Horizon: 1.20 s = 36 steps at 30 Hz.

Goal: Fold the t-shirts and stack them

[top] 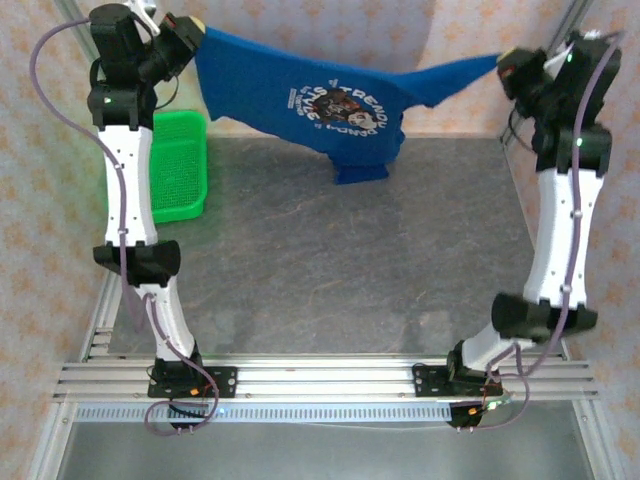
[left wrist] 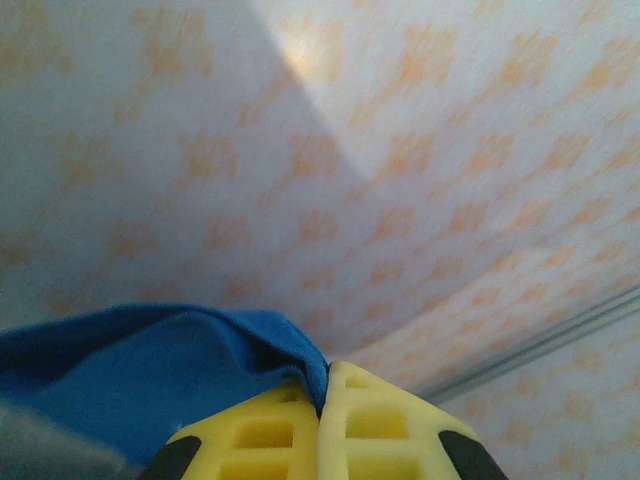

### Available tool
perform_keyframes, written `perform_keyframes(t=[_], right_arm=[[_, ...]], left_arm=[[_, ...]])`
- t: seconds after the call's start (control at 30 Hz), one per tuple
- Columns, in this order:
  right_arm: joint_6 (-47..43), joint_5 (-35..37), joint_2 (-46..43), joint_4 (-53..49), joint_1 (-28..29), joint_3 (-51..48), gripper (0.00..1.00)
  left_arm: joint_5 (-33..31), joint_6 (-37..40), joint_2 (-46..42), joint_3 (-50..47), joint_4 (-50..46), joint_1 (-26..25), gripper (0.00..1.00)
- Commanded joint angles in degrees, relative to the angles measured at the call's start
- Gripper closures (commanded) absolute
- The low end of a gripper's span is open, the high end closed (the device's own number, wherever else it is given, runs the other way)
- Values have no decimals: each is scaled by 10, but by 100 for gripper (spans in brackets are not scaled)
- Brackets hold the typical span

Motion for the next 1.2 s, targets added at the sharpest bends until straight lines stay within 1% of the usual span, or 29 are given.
perform_keyframes(t=[0.0, 0.03, 0.1, 0.13, 0.2, 0.3, 0.33, 0.4, 0.5, 0.57, 0.63, 0.73, 0.83, 0.93, 1.17], right_arm=[[-18, 0, -133, 54, -5, -188, 100], [-11, -1, -168, 56, -5, -251, 100], [-3, 4, -254, 58, -5, -382, 100], [-2, 9, -288, 53, -4, -428, 100], [-2, 18, -355, 10, -4, -513, 100], [13, 20, -452, -58, -4, -609, 100], [15, 33, -481, -86, -4, -628, 100], [19, 50, -534, -148, -5, -660, 100], [34, 55, -582, -214, -5, -698, 100], [43, 49, -600, -231, -5, -719, 100], [42, 44, -608, -243, -4, -728, 100], [30, 54, -607, -277, -5, -722, 100], [29, 47, -607, -306, -5, -726, 100], [29, 43, -614, -328, -5, -741, 100], [32, 1, -614, -287, -5, -775, 100]], left_arm=[[-32, 111, -92, -139, -89, -22, 100], [-44, 113, -131, -236, -54, -28, 100], [-61, 94, -230, -450, 38, -28, 100], [-66, 77, -261, -520, 51, -28, 100], [-75, 81, -320, -662, 62, -31, 100], [-113, 87, -407, -838, 61, -32, 100], [-125, 102, -430, -875, 54, -30, 100], [-147, 106, -478, -950, 32, -28, 100], [-176, 94, -521, -1026, 7, -28, 100], [-197, 68, -541, -1062, -11, -27, 100], [-227, 57, -558, -1083, -38, -27, 100], [-261, 44, -578, -1100, -81, -26, 100], [-255, 24, -587, -1122, -81, -27, 100], [-267, 0, -586, -1130, -88, -27, 100], [-275, -24, -585, -1142, -92, -26, 100]])
